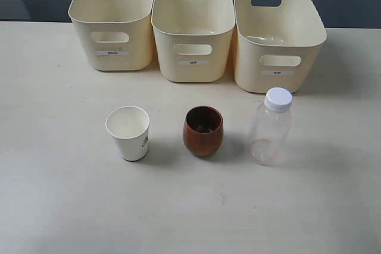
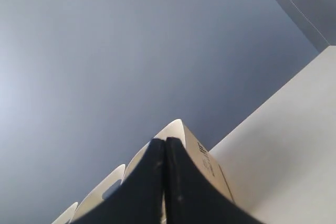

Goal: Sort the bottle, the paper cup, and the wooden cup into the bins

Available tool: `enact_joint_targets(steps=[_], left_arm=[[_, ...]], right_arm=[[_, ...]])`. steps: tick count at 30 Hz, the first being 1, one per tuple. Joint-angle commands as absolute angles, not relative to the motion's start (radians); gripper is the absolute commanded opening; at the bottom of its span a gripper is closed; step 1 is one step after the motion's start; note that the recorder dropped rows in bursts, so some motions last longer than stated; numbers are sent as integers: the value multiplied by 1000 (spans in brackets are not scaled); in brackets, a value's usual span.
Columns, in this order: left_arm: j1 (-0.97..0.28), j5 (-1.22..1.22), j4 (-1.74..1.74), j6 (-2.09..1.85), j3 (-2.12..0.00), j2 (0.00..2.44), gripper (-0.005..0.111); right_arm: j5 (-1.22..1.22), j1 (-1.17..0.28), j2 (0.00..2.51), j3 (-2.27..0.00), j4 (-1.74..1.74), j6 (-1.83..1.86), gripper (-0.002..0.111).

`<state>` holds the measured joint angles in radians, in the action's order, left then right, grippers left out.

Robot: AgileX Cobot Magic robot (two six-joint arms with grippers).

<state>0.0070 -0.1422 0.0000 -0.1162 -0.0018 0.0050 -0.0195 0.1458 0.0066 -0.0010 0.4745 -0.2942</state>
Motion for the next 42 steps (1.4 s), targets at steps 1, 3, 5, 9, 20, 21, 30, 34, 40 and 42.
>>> enact_joint_targets(steps=[1, 3, 5, 9, 20, 21, 30, 34, 40, 42], left_arm=[[7, -135, 0, -115, 0, 0, 0], [7, -135, 0, -115, 0, 0, 0], [7, -135, 0, -115, 0, 0, 0], [7, -135, 0, -115, 0, 0, 0], [7, -135, 0, -115, 0, 0, 0], [7, -135, 0, -115, 0, 0, 0], [7, -135, 0, -115, 0, 0, 0], [7, -135, 0, -115, 0, 0, 0], [7, -135, 0, -115, 0, 0, 0], [7, -135, 0, -115, 0, 0, 0]], right_arm=[[11, 149, 0, 0, 479, -289, -1], [11, 149, 0, 0, 479, -289, -1], [0, 149, 0, 0, 476, -287, -1], [-18, 149, 0, 0, 476, -287, -1], [-51, 149, 0, 0, 311, -278, -1], [-53, 149, 0, 0, 311, -278, -1], [-194, 149, 13, -196, 317, -331, -1], [-187, 149, 98, -296, 220, -334, -1], [-180, 149, 321, -455, -81, -436, -1], [-182, 141, 421, -522, -280, -539, -1]])
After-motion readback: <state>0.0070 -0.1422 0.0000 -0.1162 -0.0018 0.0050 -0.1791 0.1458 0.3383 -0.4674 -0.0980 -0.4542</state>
